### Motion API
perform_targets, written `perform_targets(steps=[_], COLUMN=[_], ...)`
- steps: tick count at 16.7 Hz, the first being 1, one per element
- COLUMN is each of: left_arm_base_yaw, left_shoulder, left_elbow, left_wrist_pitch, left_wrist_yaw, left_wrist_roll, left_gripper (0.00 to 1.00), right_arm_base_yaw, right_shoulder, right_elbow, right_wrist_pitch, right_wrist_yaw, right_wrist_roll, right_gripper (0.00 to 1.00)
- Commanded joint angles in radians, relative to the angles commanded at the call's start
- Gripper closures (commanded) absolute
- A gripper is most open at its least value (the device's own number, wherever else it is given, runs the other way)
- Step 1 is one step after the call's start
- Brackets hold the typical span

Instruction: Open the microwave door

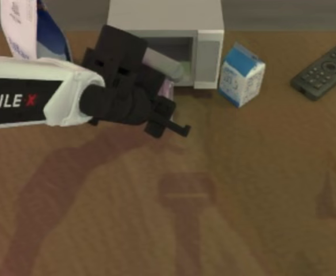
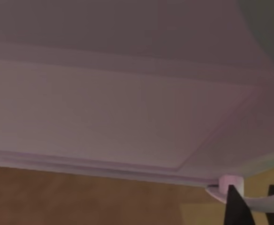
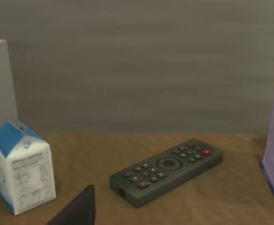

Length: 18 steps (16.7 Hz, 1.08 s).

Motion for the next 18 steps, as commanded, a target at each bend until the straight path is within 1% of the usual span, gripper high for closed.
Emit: perform_targets(steps=[10,12,18], left_arm_base_yaw=[0.000,-0.007,0.022], left_shoulder=[0.000,0.001,-0.019], left_elbow=[0.000,-0.001,-0.021], left_wrist_pitch=[0.000,-0.001,-0.003], left_wrist_yaw=[0.000,0.010,0.048], left_wrist_roll=[0.000,-0.003,0.055], left_gripper=[1.00,1.00,1.00], right_arm_base_yaw=[0.000,0.000,0.000], right_shoulder=[0.000,0.000,0.000], right_elbow=[0.000,0.000,0.000], right_wrist_pitch=[0.000,0.000,0.000], right_wrist_yaw=[0.000,0.000,0.000], right_wrist_roll=[0.000,0.000,0.000], right_gripper=[0.00,0.00,0.00])
